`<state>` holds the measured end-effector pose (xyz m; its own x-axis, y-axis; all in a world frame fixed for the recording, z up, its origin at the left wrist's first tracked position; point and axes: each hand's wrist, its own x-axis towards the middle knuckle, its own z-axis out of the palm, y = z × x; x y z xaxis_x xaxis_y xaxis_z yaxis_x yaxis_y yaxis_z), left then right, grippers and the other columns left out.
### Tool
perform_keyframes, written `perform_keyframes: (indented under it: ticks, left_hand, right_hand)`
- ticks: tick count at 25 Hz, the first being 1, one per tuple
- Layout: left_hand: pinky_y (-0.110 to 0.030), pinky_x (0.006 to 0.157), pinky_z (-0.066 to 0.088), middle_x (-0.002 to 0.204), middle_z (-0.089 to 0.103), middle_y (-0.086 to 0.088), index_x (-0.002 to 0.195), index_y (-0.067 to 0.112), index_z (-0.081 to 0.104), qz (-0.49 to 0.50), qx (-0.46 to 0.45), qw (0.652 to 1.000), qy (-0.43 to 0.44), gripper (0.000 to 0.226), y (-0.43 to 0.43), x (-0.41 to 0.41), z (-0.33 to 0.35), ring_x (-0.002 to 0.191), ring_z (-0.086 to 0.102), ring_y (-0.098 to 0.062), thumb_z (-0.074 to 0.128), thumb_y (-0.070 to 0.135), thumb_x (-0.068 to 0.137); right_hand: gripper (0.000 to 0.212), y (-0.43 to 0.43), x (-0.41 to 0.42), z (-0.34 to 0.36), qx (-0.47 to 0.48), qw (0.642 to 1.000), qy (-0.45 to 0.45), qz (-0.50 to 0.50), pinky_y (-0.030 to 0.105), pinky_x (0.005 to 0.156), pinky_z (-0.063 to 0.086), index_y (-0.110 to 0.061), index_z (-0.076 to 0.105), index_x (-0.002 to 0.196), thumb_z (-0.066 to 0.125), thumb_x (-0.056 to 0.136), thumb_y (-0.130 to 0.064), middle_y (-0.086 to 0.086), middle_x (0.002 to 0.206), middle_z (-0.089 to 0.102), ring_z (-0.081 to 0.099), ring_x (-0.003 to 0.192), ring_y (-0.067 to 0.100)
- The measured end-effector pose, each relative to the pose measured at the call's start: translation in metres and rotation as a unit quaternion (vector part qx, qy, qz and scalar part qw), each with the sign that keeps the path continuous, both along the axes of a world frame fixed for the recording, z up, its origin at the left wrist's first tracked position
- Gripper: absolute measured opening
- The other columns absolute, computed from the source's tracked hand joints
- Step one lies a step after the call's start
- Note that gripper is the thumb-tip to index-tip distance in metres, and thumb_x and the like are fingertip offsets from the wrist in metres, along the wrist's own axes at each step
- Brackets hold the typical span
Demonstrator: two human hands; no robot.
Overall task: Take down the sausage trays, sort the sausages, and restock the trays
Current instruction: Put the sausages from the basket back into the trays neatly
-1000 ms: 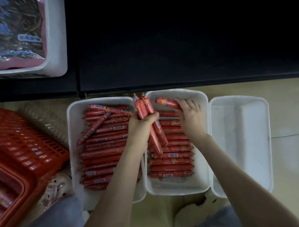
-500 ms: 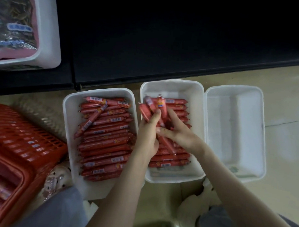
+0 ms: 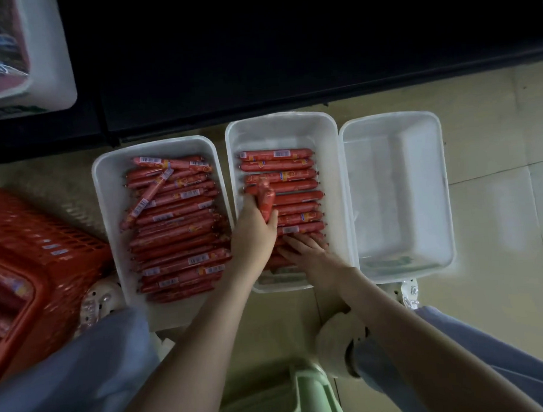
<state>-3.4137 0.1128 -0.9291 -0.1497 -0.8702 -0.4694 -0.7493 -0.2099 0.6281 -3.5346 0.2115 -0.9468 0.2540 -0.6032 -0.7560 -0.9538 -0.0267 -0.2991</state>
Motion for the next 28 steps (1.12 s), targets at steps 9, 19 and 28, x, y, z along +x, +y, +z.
perform_keyframes:
  ticks: [9, 19, 28]
  left_hand:
    - [-0.044, 0.118, 0.0, 0.156, 0.001, -0.008, 0.149, 0.012, -0.015, -0.436, 0.075, 0.872, -0.211, 0.083, 0.048, 0.002, -0.042, 0.144, 0.0, -0.027, 0.039, 0.047, 0.096]
    - [-0.037, 0.074, 0.055, 0.096, 0.065, -0.009, 0.105, 0.009, 0.069, -0.387, -0.183, 0.89, -0.157, 0.051, 0.059, 0.014, -0.052, 0.086, 0.064, -0.025, 0.085, 0.013, 0.057]
    - [-0.035, 0.058, 0.048, 0.071, 0.061, -0.011, 0.093, 0.006, 0.068, -0.243, -0.192, 0.934, -0.175, 0.029, 0.029, 0.006, -0.011, 0.065, 0.058, -0.03, 0.08, 0.01, 0.068]
  right_hand:
    - [0.073, 0.0, -0.013, -0.018, -0.227, 0.968, 0.068, -0.085, 0.048, 0.11, 0.034, -0.005, 0.041, 0.142, 0.064, 0.076, -0.028, 0.015, 0.14, 0.049, 0.046, 0.131, 0.031]
    - [0.054, 0.013, 0.005, -0.017, -0.23, 0.953, 0.172, -0.097, 0.045, 0.104, 0.038, 0.006, 0.06, 0.119, 0.069, 0.069, -0.012, 0.023, 0.123, 0.061, 0.059, 0.115, 0.034]
    - [0.042, -0.043, -0.022, -0.019, -0.244, 0.952, 0.11, -0.15, 0.043, 0.117, 0.022, -0.005, 0.049, 0.126, 0.052, 0.084, -0.006, 0.01, 0.106, 0.06, 0.056, 0.108, 0.031]
